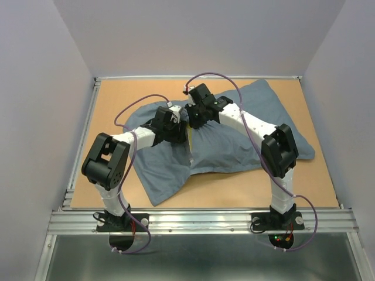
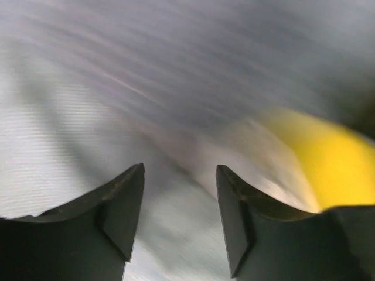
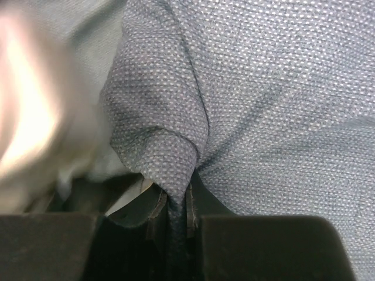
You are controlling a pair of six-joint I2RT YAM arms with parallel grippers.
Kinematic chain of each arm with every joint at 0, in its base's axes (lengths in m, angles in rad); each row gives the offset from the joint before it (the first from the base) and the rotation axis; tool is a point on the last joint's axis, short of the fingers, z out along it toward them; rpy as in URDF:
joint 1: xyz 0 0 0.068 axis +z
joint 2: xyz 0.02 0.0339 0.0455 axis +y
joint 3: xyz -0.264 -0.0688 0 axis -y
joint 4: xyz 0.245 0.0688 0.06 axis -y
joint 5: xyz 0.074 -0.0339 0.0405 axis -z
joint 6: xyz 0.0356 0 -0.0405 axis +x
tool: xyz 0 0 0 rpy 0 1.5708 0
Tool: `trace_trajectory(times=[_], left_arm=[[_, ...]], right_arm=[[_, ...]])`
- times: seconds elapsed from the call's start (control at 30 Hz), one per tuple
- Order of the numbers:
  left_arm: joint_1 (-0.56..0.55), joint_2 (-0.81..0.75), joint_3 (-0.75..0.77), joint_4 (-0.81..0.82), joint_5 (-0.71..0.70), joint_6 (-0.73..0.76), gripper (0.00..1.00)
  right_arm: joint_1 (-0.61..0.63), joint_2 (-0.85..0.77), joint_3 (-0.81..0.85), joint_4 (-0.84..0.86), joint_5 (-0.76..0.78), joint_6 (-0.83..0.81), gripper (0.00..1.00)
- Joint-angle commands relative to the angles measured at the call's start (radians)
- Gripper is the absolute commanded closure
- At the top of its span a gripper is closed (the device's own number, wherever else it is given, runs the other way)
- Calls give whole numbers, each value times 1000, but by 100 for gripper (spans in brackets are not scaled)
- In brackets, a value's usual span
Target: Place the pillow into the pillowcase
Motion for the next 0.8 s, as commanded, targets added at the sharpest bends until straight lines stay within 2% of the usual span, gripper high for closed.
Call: trace_trajectory(times=[0.0, 0.03, 0.23, 0.4, 0.43, 0.5, 0.57, 0.67, 0.7, 0.73, 0.77], left_arm=[[-11, 63, 52, 7, -644, -113, 35], [-9, 71, 53, 12, -627, -119, 32], [21, 63, -26, 137, -627, -119, 32], [18, 76, 3, 69, -627, -119, 32], [18, 77, 9, 55, -594, -142, 29], [18, 76, 9, 43, -605, -144, 45], [18, 69, 3, 32, -612, -136, 54], [18, 57, 1, 21, -590, -127, 58], [20, 42, -5, 24, -555, -127, 57], [24, 28, -13, 36, -509, -126, 51], [24, 7, -25, 53, -475, -125, 51]], right_arm=[[23, -89, -20, 32, -128, 63, 99], [17, -94, -25, 30, -141, 84, 99], [-1, -94, -71, 33, -188, 129, 99], [-18, -89, -61, 33, -191, 159, 99], [-18, -86, -52, 33, -190, 164, 99], [-18, -88, -48, 32, -187, 166, 99], [-21, -85, -48, 33, -162, 159, 100], [-32, -85, -57, 33, -162, 163, 99], [-33, -83, -66, 33, -165, 164, 99], [-35, -82, -69, 33, -168, 166, 99], [-36, -80, -72, 35, -170, 167, 99]])
